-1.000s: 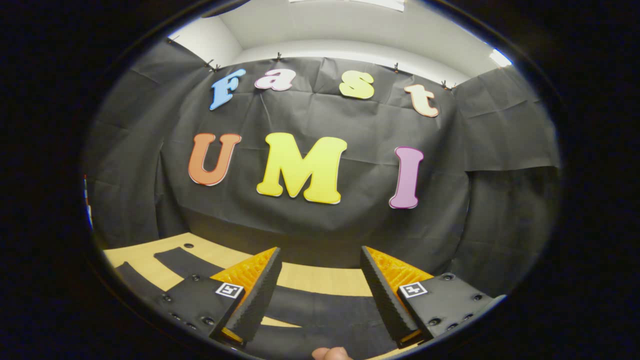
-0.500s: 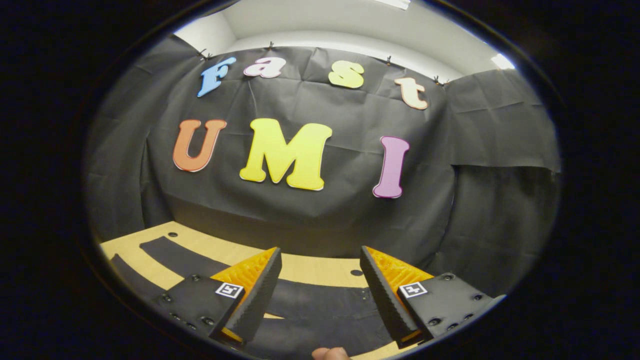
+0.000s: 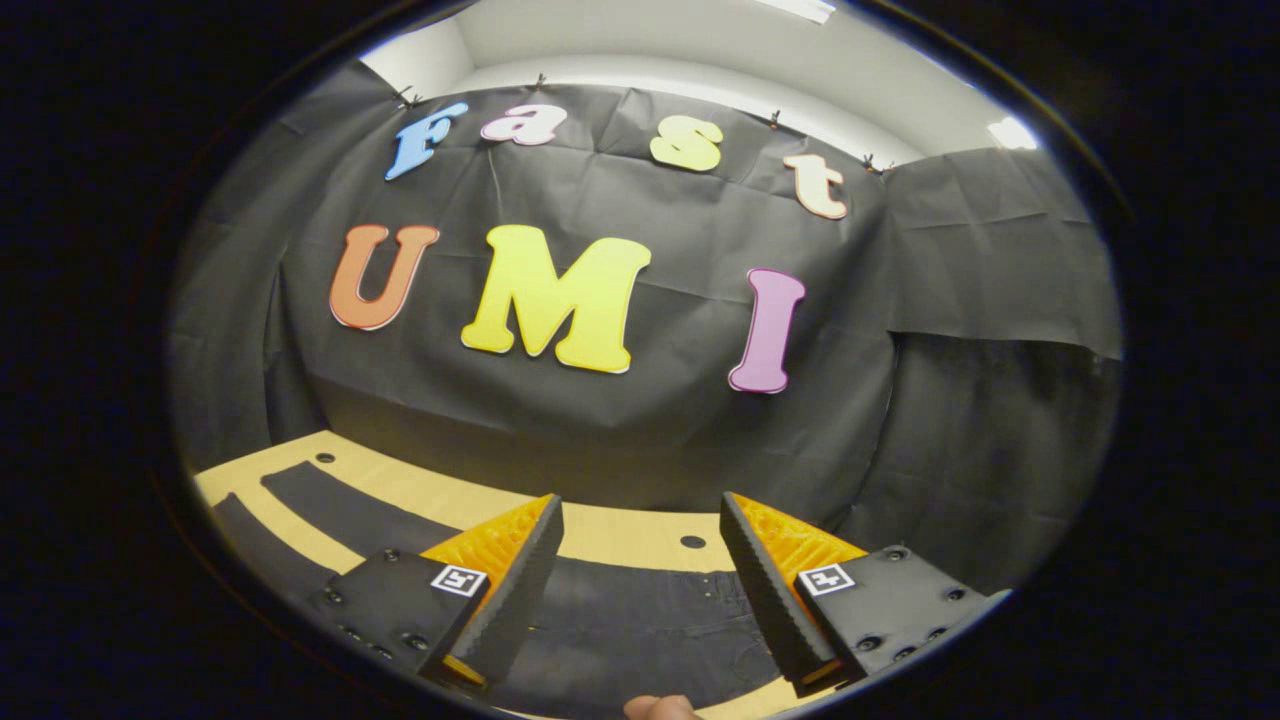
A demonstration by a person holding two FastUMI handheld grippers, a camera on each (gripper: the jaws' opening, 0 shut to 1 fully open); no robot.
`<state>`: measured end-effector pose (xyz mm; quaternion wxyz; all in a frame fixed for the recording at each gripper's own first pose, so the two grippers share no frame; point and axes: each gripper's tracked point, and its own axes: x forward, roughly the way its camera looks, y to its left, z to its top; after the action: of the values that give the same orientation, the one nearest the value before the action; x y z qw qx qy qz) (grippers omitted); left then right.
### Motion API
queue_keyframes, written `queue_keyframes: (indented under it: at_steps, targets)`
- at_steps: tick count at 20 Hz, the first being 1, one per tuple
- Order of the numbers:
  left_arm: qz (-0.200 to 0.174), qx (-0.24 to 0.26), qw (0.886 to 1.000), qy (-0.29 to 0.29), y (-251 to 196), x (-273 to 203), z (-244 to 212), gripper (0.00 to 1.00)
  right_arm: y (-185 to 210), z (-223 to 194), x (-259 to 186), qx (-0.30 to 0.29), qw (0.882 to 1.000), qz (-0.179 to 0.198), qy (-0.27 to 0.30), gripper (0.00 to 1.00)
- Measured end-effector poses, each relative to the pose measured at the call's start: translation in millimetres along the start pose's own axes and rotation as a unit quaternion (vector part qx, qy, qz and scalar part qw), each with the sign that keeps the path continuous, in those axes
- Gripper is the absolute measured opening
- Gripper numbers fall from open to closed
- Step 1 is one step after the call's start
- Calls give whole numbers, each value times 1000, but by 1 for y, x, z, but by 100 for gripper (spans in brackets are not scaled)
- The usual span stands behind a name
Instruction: Grasp the waist and the cuffs of the jeans and fold them to make the two legs overlap; first hold the waist and fold one-third of the jeans toward the cuffs, then hold the cuffs and fold the remaining one-third in the same direction to finish folding.
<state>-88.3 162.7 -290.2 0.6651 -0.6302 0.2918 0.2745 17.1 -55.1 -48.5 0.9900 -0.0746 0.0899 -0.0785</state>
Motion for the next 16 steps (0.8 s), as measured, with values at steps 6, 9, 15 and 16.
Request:
queue_keyframes:
  at_steps: [6,9,15,16]
  targets:
    - [-21,4,1000,18,-26,28,4,77,6,-4,8,-6,1000,-7,9,97]
    - [-30,16,999,18,-41,43,3,76,5,-8,13,-10,1000,-14,15,97]
    - [-14,80,995,53,-53,79,-3,35,-13,-20,22,-5,998,-41,40,96]
    - [-15,71,996,56,-55,78,-2,17,-18,-26,25,2,998,-42,52,96]
